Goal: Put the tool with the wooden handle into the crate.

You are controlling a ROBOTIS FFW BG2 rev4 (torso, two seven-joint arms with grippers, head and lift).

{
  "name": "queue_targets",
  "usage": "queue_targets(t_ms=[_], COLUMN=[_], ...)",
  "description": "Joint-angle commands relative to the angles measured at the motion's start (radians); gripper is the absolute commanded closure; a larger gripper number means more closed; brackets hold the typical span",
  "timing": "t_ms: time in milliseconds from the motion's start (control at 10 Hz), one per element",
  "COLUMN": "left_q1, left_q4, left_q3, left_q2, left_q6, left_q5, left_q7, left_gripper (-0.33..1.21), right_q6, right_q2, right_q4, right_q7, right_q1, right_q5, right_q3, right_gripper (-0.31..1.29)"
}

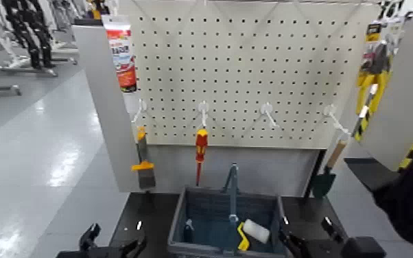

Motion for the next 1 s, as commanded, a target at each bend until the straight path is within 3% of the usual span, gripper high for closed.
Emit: queue_targets(t_ms=[100,300,400,700,800,1000], left_q1=[0.000,-0.002,-0.003,-0.011,-0.012,-0.017], left_q4=[0.000,0.005,0.005,0.015,0.015,0.020], left_q3=[0.001,0.003,0.001,-0.003,-0.003,-0.006], left_q2=[-0.004,-0.006,-0.004,-0.004,-0.002,-0.002], left_q6=[0.006,0.011,0.017,0.020,0.021,0.021], left_q5=[-0.003,0.004,0.012,0.027,0.029,0.032], left_q7=[0.011,0.011,0.009,-0.005,-0.006,-0.012], left_gripper=[0.11,0.11,0.11,0.11,0.11,0.11], right_q6=[-0.019,-0.011,0.000,0.081,0.124,0.187], right_q2=[-0.003,-0.005,-0.003,0.023,0.020,-0.011], right_q4=[0.000,-0.003,-0.014,-0.046,-0.062,-0.063], right_q7=[-0.009,0.007,0.037,0.241,0.320,0.405], right_q1=[0.002,0.004,0.005,-0.011,-0.031,-0.067], right_q5=[0.004,-0.004,-0.004,0.022,0.044,0.047], right_q3=[0.000,-0.008,-0.031,-0.191,-0.244,-0.301], right_gripper=[0.13,0.13,0.13,0.13,0.13,0.13])
